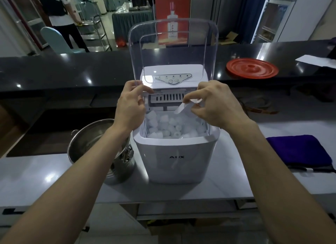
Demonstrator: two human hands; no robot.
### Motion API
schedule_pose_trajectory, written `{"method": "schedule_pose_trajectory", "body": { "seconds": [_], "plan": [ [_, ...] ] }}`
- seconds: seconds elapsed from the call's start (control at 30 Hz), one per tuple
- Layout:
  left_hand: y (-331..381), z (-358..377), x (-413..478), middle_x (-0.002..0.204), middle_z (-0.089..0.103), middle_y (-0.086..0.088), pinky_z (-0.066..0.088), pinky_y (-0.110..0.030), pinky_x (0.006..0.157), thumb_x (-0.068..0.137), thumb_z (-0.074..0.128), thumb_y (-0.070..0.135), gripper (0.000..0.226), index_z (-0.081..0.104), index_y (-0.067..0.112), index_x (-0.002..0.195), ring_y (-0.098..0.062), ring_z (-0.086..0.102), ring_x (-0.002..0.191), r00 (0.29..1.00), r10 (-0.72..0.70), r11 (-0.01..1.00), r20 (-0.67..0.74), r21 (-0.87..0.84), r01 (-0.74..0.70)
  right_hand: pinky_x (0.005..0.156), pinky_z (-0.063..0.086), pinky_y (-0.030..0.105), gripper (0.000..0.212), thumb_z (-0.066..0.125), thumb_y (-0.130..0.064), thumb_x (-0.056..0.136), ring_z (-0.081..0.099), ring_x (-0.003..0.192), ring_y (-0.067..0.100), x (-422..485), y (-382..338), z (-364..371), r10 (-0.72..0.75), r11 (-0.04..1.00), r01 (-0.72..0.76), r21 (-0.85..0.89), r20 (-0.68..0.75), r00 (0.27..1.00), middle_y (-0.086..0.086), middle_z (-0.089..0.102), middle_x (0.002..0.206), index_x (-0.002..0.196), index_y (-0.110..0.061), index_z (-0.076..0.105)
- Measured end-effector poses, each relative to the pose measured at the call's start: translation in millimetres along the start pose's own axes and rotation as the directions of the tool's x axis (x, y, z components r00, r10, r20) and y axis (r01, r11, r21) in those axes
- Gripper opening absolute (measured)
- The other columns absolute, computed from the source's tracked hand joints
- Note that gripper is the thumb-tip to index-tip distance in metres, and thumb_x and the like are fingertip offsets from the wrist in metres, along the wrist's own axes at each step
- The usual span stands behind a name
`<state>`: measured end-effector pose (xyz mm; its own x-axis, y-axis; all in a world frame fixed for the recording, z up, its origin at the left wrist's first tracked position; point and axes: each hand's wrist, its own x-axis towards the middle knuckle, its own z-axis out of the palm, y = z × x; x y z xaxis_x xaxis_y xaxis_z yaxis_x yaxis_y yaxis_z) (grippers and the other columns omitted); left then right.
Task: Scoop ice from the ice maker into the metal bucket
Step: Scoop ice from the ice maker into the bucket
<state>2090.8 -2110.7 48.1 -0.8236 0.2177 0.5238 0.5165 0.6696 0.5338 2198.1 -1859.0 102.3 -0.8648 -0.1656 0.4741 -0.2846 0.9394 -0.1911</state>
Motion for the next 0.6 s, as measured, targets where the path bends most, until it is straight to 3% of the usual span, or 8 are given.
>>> {"method": "schedule_pose_trajectory", "body": {
  "seconds": [0.2, 0.3, 0.47, 0.6],
  "plan": [
    [-1, 0, 0, 0.146, 0.048, 0.004, 0.048, -0.018, 0.097, 0.107, 0.052, 0.001, 0.035, 0.076, 0.026, 0.113, -0.013, 0.050, 0.132, 1.000, 0.004, 1.000, 0.003, -0.003, -0.004, 0.084, 0.049, 0.035, 0.025, 0.073, -0.023, 0.093, 0.048, 0.088, 0.016, 2, -4, 1, 0.018, 1.000, -0.018, 0.002, -0.049, 0.999, -0.008, 0.058, 0.087, 0.114, -0.033, 0.083],
    [-1, 0, 1, 0.145, 0.049, 0.005, 0.051, -0.027, 0.102, 0.105, 0.052, 0.001, 0.037, 0.076, 0.028, 0.112, -0.016, 0.052, 0.134, 1.000, 0.004, 1.000, 0.004, -0.010, -0.004, 0.083, 0.054, 0.039, 0.028, 0.072, -0.023, 0.092, 0.046, 0.086, 0.017, 1, -8, 3, 0.012, 0.999, -0.016, -0.052, -0.074, 0.997, -0.002, 0.068, 0.092, 0.117, -0.027, 0.083],
    [-4, 0, 1, 0.144, 0.049, 0.005, 0.054, -0.036, 0.107, 0.104, 0.053, 0.000, 0.039, 0.077, 0.030, 0.111, -0.012, 0.051, 0.132, 1.000, 0.000, 0.999, -0.003, -0.032, 0.000, 0.085, 0.057, 0.040, 0.026, 0.069, -0.027, 0.091, 0.065, 0.091, 0.026, -2, -11, -2, 0.072, 0.995, -0.074, -0.068, -0.041, 0.997, 0.001, 0.073, 0.099, 0.113, -0.026, 0.083],
    [-3, 2, 1, 0.144, 0.049, 0.007, 0.054, -0.037, 0.107, 0.105, 0.053, 0.000, 0.039, 0.077, 0.030, 0.110, -0.009, 0.050, 0.130, 1.000, -0.011, 0.999, -0.011, -0.036, 0.010, 0.083, 0.057, 0.039, 0.029, 0.068, -0.030, 0.093, 0.067, 0.090, 0.025, -2, -3, -9, 0.112, 0.992, -0.114, -0.060, -0.037, 0.993, 0.000, 0.074, 0.103, 0.119, -0.030, 0.082]
  ]
}}
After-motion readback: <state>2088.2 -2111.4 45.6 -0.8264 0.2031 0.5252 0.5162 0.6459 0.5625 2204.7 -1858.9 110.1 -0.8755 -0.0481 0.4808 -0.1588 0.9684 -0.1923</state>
